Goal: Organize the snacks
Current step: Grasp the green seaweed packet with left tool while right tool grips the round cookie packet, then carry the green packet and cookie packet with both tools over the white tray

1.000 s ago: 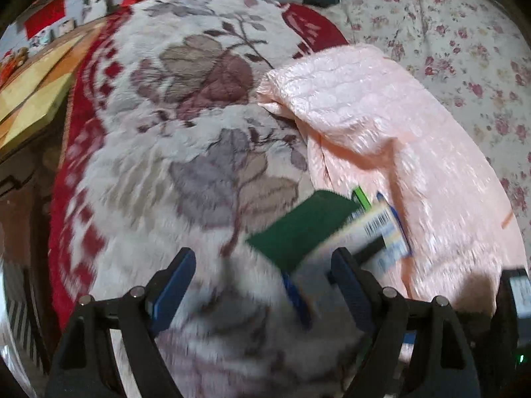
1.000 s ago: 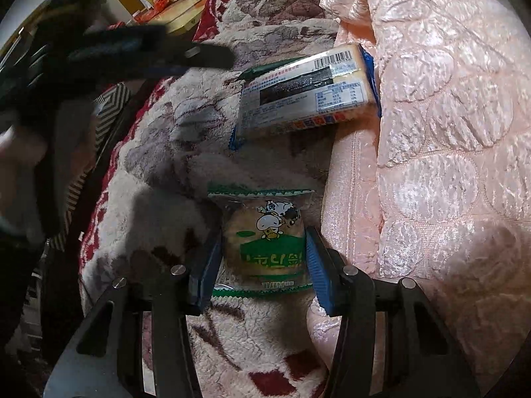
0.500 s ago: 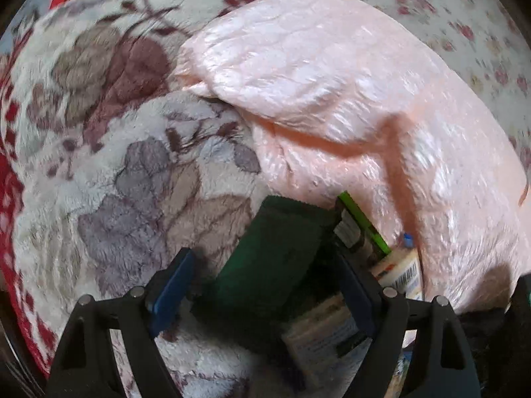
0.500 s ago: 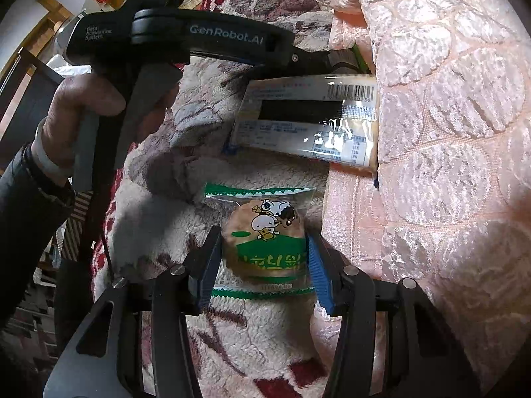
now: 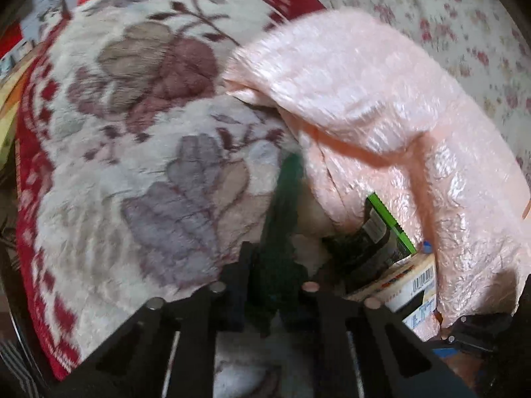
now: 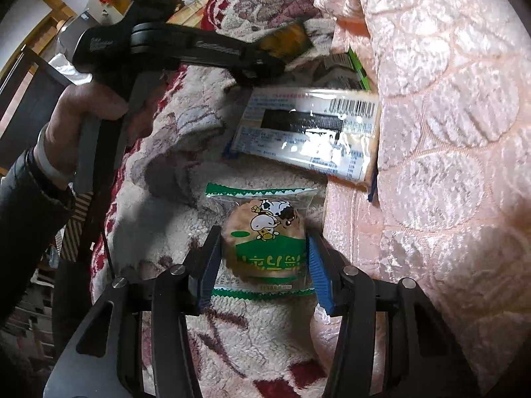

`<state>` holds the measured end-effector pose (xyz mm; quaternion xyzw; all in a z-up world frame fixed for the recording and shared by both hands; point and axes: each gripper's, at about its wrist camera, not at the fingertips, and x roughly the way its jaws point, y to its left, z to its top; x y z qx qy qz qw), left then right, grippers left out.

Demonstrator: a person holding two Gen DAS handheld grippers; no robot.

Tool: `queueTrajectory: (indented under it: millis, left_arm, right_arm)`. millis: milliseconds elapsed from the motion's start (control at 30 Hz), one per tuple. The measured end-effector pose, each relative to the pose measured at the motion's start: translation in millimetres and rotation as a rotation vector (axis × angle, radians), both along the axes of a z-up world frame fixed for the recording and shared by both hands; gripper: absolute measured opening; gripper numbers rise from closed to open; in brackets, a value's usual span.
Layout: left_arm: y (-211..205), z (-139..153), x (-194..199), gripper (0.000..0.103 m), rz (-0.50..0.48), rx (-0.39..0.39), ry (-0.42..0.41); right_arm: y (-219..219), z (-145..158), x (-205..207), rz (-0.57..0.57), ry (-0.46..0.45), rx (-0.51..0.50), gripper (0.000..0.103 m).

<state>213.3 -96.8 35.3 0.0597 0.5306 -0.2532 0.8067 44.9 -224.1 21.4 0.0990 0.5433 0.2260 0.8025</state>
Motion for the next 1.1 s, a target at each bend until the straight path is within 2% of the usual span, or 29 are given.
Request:
queueTrajectory:
  millis: [300, 400, 567, 733, 1100]
  left_arm:
    - [46, 10, -32, 0.011, 0.096, -0.098, 0.023]
    - [57, 16, -42, 0.011, 0.136, -0.11, 0.006]
    - [78, 29, -71, 0.011, 0.23, -0.067, -0.058]
    - [98, 35, -105, 0.011, 0.32, 0.029, -0.122]
    - [144, 42, -165, 0.011, 0.468, 0.094, -0.155]
  right_arm:
    - [7, 9, -2, 0.021, -0.027, 0.017, 0.048]
    - [10, 17, -3, 0.021, -0.043, 0.032, 0.048]
    - [18, 26, -5, 0.027, -0.065, 0.036, 0.048]
    - [39, 33, -9, 0.048, -0.079, 0.032, 0.048]
    - [83, 47, -11, 0.094, -0.121, -0.004, 0.048]
